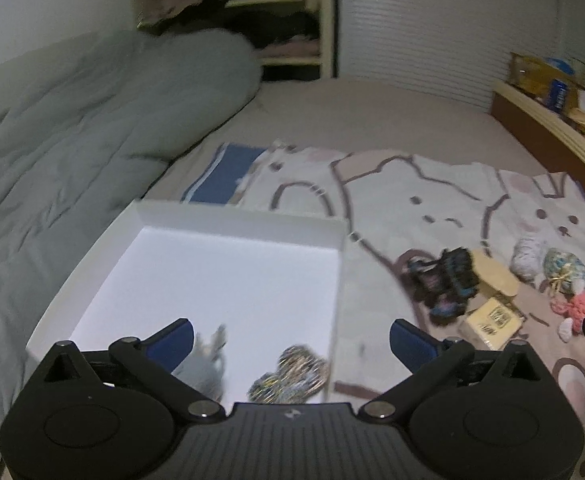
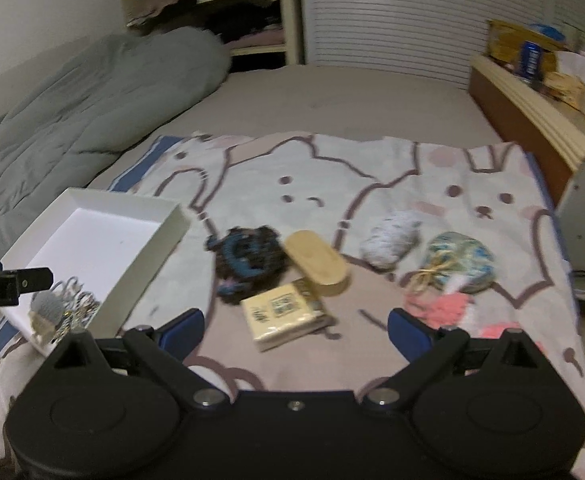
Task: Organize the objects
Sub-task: 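Withdraw both tools from the tray back toward the remaining toys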
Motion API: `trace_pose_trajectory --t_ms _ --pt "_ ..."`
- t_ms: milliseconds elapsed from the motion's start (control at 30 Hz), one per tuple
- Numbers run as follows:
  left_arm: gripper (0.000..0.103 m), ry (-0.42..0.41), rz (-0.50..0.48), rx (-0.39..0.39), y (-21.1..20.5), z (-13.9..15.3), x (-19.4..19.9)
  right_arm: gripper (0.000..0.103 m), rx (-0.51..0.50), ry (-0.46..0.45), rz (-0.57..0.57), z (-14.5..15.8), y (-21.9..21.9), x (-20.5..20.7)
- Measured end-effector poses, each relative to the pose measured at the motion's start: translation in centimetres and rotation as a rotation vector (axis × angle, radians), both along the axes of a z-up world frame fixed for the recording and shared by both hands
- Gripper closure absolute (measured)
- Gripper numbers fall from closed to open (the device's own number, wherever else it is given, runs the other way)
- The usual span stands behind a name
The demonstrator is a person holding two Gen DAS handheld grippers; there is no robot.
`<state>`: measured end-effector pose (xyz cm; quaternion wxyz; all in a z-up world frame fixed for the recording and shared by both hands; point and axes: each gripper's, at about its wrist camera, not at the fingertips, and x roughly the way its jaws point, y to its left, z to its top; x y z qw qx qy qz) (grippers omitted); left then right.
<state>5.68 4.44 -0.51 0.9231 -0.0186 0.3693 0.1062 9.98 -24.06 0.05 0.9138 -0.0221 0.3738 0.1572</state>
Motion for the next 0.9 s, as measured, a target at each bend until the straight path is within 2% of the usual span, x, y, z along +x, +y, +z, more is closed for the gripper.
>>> trace_pose_trajectory --t_ms 67,200,367,667,900 --pt "0.000 -0.026 -0.030 0.009 -1.1 0.2 0.2 0.003 0.004 -0.006 -0.031 0.2 -1.1 0.1" --pt "0.000 -0.077 -0.089 -0.024 -2.9 0.6 0.7 0.003 0.006 -0.023 -0.089 0.4 -3.2 0.3" --pt "0.000 -0.122 -0.128 -0.027 -5.2 0.8 1.5 0.002 0.011 -0.025 -0.171 0.4 -5.8 0.5" --pt "0.000 -0.127 -0.147 -0.066 -8.6 -0.3 3.0 0.000 0.036 -0.034 -0.314 -0.3 -9.6 0.9" --pt "0.000 -0.109 -0.124 -0.114 -11.3 -2.0 4.6 0.000 0.018 -0.064 -0.349 -1.6 -11.1 1.4"
